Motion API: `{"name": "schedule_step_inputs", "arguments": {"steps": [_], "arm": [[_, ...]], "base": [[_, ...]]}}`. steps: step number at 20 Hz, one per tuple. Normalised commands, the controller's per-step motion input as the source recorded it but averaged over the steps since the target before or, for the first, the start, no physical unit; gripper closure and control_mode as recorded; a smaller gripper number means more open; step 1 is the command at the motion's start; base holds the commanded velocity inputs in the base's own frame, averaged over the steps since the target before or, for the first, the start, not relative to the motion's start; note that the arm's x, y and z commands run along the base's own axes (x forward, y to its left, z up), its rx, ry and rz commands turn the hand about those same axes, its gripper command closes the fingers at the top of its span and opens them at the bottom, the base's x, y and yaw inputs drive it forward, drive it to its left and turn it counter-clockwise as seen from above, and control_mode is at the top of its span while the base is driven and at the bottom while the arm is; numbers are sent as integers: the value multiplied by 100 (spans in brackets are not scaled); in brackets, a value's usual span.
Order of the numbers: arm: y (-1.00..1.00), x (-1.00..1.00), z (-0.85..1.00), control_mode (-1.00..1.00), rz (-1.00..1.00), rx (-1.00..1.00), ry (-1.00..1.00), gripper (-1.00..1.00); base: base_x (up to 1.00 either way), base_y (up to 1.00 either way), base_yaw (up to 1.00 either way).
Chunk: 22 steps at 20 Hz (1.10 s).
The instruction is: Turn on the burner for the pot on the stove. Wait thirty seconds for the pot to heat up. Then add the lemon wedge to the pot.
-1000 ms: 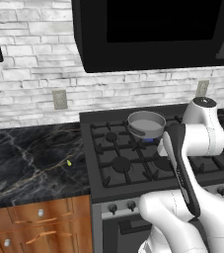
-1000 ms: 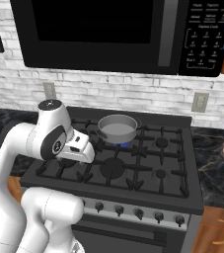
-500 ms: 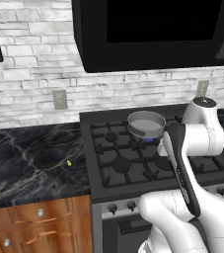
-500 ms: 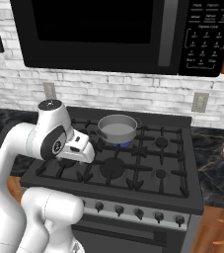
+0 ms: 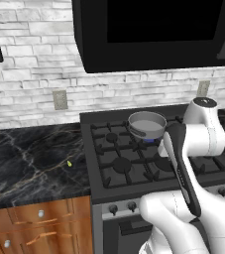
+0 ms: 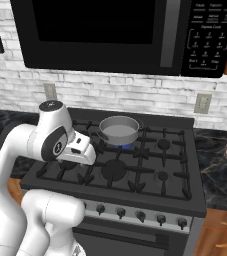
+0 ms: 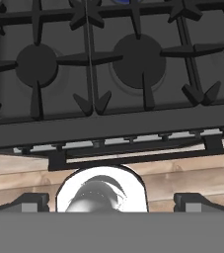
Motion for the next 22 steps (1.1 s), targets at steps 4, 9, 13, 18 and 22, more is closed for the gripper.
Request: {"name": "schedule_step_inputs", "arguments": {"steps": [4, 9, 13, 18, 22], "arm": [[0, 0, 0, -100, 0, 0, 2, -100], [0, 0, 0, -100, 0, 0, 2, -100], [0, 0, 0, -100, 0, 0, 1, -100], [0, 0, 0, -100, 0, 0, 1, -100], [0, 0, 0, -100, 0, 0, 0, -100]], "base": [[0, 0, 0], [0, 0, 0], [0, 0, 0], [0, 0, 0], [0, 0, 0]]}}
